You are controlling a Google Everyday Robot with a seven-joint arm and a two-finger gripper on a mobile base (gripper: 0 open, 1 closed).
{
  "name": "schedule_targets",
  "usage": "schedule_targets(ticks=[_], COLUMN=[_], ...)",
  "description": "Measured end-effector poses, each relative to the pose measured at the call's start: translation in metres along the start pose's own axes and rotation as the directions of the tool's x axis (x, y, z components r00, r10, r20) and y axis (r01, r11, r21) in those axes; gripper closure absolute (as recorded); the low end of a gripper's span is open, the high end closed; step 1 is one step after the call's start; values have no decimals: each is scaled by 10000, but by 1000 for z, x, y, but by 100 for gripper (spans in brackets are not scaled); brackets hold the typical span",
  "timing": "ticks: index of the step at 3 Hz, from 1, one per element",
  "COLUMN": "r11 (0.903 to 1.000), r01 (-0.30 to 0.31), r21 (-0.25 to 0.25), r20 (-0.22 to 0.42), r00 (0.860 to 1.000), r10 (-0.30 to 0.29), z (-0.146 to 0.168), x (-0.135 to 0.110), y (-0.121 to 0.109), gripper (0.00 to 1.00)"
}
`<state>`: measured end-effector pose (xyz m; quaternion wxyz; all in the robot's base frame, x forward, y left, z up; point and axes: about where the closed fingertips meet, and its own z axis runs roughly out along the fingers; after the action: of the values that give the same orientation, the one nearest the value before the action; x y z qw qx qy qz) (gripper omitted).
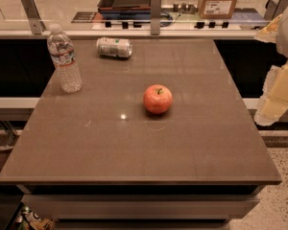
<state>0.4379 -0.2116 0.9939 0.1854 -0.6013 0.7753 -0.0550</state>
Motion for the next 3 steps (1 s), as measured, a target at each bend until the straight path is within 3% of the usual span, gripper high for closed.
schedule_targets(ticks=[1, 3], r11=[9999, 9965], r01=[-16, -124], r21=[131, 828], r20=[84, 574], r00=[10000, 9983], r10=[15, 76], z=[-3, -21], x=[0, -18], y=[-3, -54], gripper=[0, 0])
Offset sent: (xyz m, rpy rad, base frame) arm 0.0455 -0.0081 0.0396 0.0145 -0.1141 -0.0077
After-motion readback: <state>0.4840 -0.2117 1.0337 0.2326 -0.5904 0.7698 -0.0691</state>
